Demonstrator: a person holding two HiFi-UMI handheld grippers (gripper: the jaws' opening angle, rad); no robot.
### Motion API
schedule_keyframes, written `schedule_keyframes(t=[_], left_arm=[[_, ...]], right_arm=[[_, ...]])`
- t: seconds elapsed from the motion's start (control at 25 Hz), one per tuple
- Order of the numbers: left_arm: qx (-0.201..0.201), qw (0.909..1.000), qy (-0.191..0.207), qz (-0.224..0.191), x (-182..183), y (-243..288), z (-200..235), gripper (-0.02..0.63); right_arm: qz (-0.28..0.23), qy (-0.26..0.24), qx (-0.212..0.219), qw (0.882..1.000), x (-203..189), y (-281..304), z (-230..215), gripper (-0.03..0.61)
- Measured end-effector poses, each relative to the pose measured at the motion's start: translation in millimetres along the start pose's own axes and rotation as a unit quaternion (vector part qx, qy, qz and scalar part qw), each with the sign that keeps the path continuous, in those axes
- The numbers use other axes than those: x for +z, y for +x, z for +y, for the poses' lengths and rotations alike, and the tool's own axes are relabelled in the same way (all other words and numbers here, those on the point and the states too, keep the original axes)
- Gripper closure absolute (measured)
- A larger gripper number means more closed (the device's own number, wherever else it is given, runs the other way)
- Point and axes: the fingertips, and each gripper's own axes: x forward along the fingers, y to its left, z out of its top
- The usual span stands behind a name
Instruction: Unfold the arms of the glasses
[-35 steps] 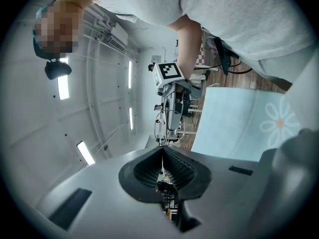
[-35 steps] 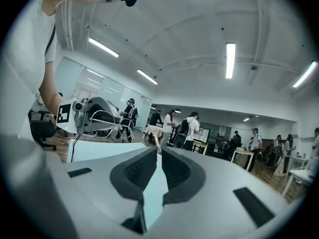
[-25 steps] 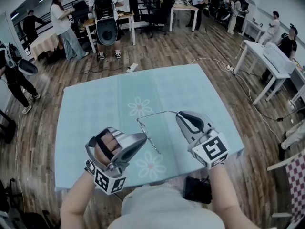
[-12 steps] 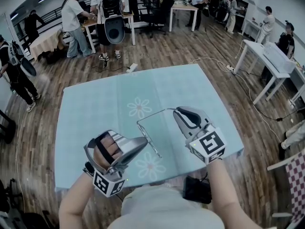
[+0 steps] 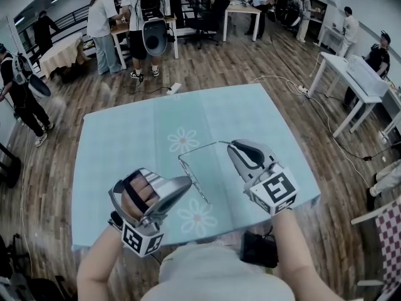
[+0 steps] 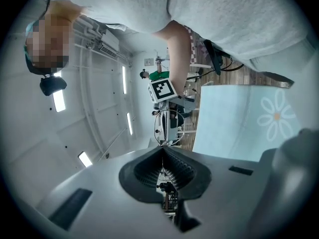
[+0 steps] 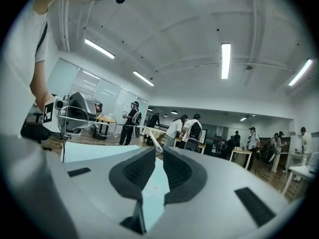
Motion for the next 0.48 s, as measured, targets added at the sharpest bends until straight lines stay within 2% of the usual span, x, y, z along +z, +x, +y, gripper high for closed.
schedule_keyframes(t=[0.08,0.24,0.48], left_arm=[[-0.001,1.0,0.001,0.002,0.9,0.3,-0.4,0.603],[0.0,1.0,-0.005,0.004,0.2,1.2,0.7,0.603],[0.005,1.0,-0.007,0.004,-1.2,0.3,4.8,0.603]], right_arm=[[-0.005,0.003,0.001,1.0,0.2,-2.9,0.3,0.524],[-0.014,0.006,0.002,1.0,1.6,-6.6,-0.5,0.472],[-0.015,0.003,0.006,1.0,0.7,-10.8,2.2,0.455]])
